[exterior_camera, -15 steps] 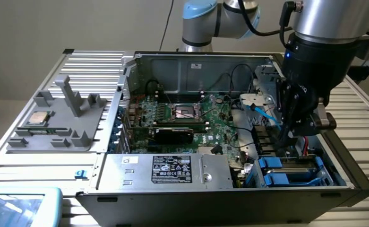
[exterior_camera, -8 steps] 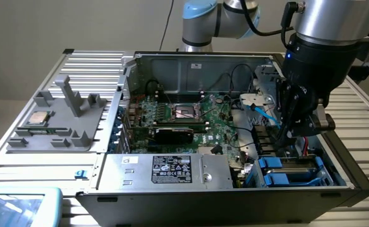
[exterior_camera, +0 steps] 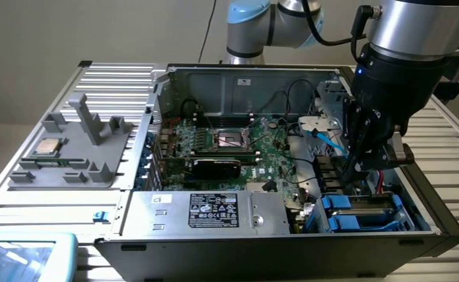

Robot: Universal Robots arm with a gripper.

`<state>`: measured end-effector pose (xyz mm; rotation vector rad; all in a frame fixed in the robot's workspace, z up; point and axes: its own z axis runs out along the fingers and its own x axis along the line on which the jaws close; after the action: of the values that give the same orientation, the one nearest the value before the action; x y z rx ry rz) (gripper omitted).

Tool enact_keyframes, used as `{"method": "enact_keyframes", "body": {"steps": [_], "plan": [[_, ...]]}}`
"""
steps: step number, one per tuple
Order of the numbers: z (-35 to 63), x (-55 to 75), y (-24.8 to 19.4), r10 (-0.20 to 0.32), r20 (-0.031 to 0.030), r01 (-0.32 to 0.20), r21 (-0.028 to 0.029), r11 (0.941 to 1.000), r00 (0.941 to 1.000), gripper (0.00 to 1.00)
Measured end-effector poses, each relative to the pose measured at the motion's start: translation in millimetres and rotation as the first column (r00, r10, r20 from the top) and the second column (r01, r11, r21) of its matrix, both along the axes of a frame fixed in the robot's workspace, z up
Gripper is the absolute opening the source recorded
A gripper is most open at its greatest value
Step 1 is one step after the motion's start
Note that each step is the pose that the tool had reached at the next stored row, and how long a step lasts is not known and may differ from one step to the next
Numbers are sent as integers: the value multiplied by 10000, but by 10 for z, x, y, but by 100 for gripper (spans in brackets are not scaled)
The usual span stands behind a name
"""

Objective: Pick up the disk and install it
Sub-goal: 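Insert the second disk wire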

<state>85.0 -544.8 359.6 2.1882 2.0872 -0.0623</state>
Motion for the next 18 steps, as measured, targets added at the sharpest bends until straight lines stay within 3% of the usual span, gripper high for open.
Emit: {"method": "enact_keyframes", "body": {"steps": [5,6,7,10,11,15,18], "plan": [[-2,1,-2,-151,-7,151,26,9999,9999,16],[-3,5,-4,-152,-55,152,25,9999,9999,16],[-3,5,-5,-157,-149,157,25,9999,9998,16],[-3,7,-6,-175,-561,176,16,9998,9983,16],[-3,9,-5,-176,-640,177,15,9998,9978,16],[-3,22,-6,-176,-672,177,10,9998,9976,16],[-3,107,-7,-176,-857,178,6,9998,9962,16]]}}
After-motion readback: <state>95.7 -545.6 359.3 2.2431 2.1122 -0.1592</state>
